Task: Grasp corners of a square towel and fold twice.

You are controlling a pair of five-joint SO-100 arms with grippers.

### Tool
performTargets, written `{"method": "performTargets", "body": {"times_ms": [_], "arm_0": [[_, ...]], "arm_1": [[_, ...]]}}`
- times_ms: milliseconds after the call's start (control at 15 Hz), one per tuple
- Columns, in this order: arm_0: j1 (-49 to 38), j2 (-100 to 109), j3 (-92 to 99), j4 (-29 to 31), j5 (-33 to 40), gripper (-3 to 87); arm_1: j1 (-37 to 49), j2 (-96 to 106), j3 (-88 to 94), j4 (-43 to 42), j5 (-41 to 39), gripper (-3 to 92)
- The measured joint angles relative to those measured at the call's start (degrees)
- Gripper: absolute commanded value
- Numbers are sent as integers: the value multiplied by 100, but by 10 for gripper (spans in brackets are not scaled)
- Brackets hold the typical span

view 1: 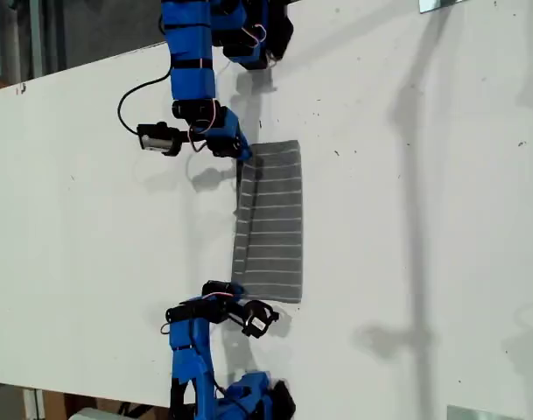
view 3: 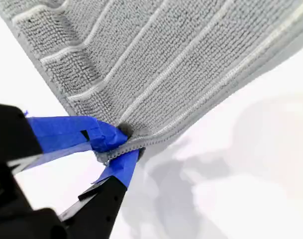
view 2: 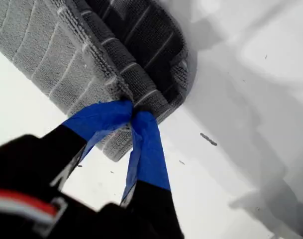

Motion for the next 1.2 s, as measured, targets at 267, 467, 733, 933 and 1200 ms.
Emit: {"method": "performTargets", "body": {"times_ms": [267, 467, 733, 933, 1200], "arm_0": [[457, 606, -308, 563, -185, -1], [861, 835, -466, 800, -413, -1], [1503, 835, -431, 765, -826, -1], [1951, 835, -396, 659, -1116, -1], [2268, 747, -264, 483, -1327, -1]], "arm_1": [[-255, 598, 0, 404, 18, -1], [-439, 659, 0, 475, 53, -1], [-1002, 211, 0, 439, 316, -1], [-1591, 185, 0, 439, 853, -1], [-2153, 26, 0, 255, 1257, -1]]}}
